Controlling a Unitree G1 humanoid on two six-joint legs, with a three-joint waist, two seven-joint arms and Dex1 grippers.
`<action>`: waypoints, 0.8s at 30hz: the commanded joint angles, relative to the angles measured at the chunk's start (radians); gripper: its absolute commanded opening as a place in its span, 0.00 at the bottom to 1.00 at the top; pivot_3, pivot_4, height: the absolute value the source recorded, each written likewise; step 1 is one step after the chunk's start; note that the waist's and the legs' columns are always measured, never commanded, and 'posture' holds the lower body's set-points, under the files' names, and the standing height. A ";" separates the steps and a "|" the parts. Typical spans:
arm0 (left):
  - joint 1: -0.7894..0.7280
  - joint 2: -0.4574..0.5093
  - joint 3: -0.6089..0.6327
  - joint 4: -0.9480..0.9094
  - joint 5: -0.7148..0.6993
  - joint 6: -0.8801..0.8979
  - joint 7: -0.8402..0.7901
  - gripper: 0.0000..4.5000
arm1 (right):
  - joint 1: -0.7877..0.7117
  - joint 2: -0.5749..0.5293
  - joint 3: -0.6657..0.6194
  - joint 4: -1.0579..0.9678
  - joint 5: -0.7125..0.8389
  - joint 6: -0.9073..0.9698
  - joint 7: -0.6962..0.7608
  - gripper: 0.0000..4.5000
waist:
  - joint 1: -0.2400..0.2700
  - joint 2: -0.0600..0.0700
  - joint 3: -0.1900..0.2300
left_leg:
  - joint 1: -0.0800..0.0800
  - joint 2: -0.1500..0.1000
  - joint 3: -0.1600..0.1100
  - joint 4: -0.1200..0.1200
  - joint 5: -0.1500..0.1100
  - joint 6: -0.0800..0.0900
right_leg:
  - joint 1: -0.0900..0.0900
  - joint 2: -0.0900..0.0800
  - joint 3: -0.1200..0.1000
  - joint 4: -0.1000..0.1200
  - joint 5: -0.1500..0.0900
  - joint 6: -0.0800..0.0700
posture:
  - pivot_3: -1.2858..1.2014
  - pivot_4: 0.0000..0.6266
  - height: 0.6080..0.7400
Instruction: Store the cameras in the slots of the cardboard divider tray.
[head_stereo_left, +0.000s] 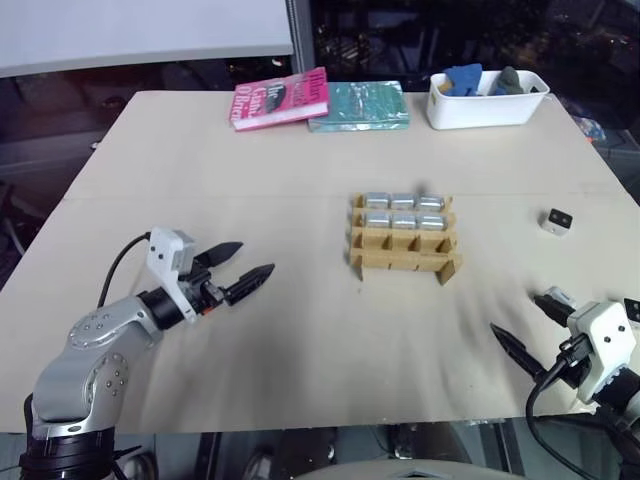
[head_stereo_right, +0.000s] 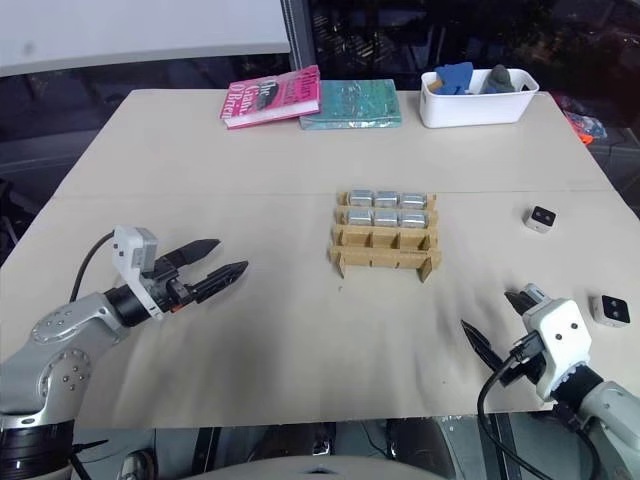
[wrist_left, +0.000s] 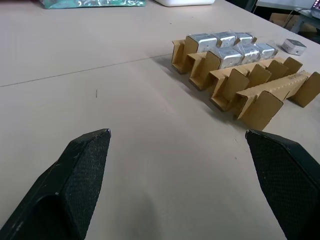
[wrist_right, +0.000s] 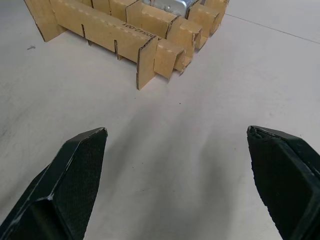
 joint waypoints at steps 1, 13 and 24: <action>-0.049 -0.007 0.000 -0.016 -0.017 -0.011 0.006 1.00 | -0.013 0.009 0.008 -0.032 -0.004 -0.016 -0.017 0.99 | 0.000 0.000 0.000 | 0.000 0.000 0.000 0.000 0.000 0.000 | 0.000 0.000 0.000 0.000 0.000 0.000 | 0.52 0.24 1.00; -0.227 -0.070 -0.008 0.013 -0.114 0.011 -0.014 1.00 | -0.226 0.005 0.012 -0.092 -0.026 0.124 -0.190 0.99 | -0.001 -0.001 0.000 | -0.001 0.000 0.000 0.001 0.000 -0.001 | 0.000 0.001 0.000 0.000 0.000 0.000 | 0.52 0.24 1.00; -0.246 0.086 -0.182 -0.125 -0.187 0.030 -0.392 1.00 | -0.097 -0.121 -0.259 -0.077 0.093 0.330 -0.114 0.99 | 0.001 -0.001 0.000 | -0.001 -0.001 0.000 0.000 0.000 0.000 | 0.000 0.004 0.000 0.000 0.000 0.000 | 0.52 0.24 1.00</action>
